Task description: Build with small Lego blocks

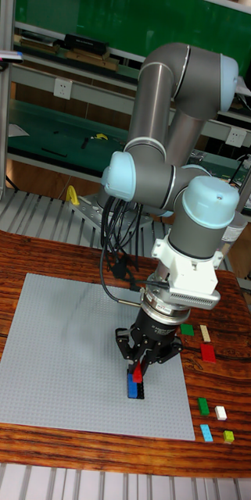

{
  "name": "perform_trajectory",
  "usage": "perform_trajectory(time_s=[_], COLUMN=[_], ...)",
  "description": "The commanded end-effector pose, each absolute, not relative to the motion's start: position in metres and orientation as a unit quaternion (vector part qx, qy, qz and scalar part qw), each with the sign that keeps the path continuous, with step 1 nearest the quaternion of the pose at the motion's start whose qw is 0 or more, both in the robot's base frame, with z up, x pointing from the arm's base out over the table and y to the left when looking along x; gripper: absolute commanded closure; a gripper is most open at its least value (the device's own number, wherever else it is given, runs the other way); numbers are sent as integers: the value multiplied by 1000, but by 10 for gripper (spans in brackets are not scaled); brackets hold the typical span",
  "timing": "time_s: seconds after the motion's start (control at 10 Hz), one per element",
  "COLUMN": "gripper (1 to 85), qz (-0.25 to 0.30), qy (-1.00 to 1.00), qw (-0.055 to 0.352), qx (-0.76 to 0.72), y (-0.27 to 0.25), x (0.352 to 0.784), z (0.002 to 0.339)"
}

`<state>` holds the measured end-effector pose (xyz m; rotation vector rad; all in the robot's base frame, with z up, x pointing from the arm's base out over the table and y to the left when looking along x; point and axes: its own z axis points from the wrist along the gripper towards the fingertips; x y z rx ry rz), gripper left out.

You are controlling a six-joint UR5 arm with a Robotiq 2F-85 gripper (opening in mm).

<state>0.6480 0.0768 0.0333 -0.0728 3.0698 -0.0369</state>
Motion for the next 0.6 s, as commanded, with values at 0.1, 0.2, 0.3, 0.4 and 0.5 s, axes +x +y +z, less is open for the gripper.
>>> perform_trajectory(time_s=[0.1,0.2,0.3,0.4,0.5], gripper=[843,843,843,843,843], qz=[-15,-10,-8,-8,-6], qy=[999,999,999,999,999], qw=[27,26,27,26,26], qx=[-16,-15,-16,-18,-20], y=[74,76,76,77,77], x=[656,658,660,660,657], z=[31,28,24,24,27])
